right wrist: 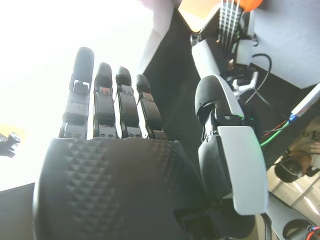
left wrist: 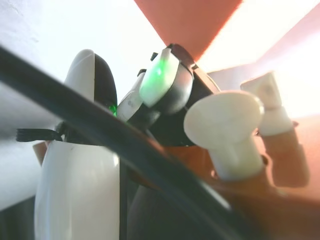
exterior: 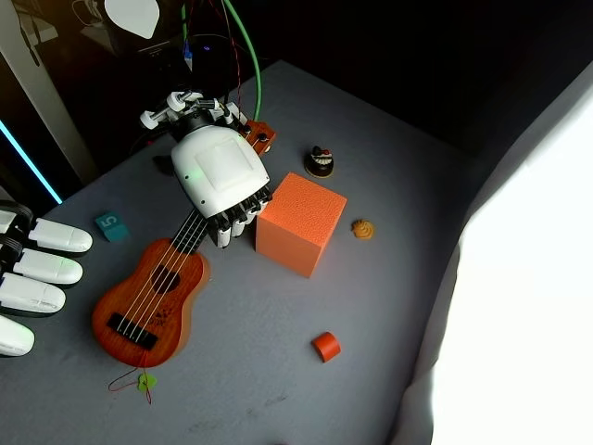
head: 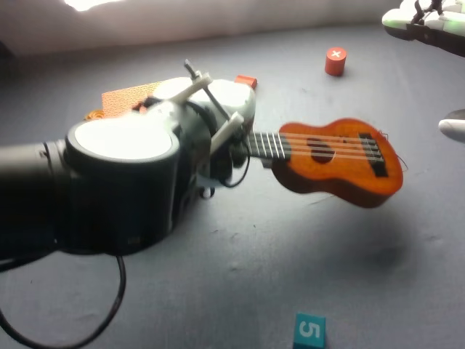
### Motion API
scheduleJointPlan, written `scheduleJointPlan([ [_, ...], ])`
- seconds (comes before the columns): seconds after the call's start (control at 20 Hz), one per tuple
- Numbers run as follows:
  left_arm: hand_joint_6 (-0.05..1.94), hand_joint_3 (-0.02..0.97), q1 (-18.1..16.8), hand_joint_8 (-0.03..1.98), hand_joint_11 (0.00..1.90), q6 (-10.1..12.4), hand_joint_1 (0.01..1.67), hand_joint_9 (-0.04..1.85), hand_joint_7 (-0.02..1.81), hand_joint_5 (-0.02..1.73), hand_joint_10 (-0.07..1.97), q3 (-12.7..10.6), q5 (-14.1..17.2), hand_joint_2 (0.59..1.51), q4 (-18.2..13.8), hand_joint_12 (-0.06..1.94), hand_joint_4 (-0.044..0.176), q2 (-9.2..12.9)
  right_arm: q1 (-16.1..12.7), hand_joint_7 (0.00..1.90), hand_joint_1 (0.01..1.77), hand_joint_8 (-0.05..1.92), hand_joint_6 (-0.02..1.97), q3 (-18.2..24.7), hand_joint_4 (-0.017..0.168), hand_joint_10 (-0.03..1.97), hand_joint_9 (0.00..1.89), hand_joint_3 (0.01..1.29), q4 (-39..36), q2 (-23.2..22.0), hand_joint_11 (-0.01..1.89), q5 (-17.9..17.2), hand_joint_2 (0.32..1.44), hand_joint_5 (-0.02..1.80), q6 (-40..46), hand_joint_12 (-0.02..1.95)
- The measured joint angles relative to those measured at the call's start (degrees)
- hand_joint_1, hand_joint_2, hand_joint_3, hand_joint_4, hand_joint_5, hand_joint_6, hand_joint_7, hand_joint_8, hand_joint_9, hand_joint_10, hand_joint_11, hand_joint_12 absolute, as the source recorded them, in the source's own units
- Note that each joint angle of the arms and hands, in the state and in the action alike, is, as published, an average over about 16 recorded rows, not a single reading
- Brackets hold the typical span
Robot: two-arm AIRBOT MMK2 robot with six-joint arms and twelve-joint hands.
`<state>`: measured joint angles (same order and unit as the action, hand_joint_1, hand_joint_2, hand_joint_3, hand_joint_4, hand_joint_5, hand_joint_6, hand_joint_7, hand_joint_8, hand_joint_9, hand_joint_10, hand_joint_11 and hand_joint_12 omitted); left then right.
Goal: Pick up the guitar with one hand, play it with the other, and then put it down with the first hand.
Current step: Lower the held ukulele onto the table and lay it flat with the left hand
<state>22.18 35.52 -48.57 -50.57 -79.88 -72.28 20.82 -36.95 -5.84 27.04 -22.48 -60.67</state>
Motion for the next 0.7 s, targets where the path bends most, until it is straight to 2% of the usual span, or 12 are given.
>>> scheduleJointPlan([
  [0.15,1.88,-0.014,-0.7,1.98,1.39,-1.0,1.48,1.36,1.26,1.2,1.91,0.9,0.4,1.081,1.2,1.9,-0.003,1.1,0.0,0.14,0.4,0.01,0.12,0.1,0.003,0.33,0.02,0.02,-0.1,0.0,0.02,0.1,1.32,0.09,-0.1,0.87],
  [0.35,1.88,-0.015,-0.7,1.98,1.38,-0.8,1.48,1.36,1.26,1.2,1.91,2.5,0.4,1.081,1.8,1.9,-0.003,2.4,0.0,0.14,0.39,0.01,0.12,0.2,0.002,0.33,0.02,0.02,-0.4,0.0,0.02,0.2,1.32,0.08,-0.1,0.85],
  [0.5,1.88,-0.015,0.4,1.98,1.39,0.6,1.48,1.36,1.26,1.2,1.91,3.6,0.1,1.081,1.1,1.9,-0.003,3.0,0.0,0.14,0.39,0.01,0.12,0.2,0.002,0.32,0.02,0.02,-0.6,0.0,0.02,0.2,1.32,0.08,-0.1,0.84],
  [0.7,1.88,-0.015,2.8,1.98,1.39,3.8,1.48,1.36,1.26,1.2,1.91,4.3,-0.2,1.081,-1.1,1.9,-0.003,2.7,0.0,0.14,0.38,0.01,0.12,0.3,0.002,0.32,0.02,0.02,-0.9,0.0,0.02,0.3,1.32,0.07,-0.1,0.85],
])
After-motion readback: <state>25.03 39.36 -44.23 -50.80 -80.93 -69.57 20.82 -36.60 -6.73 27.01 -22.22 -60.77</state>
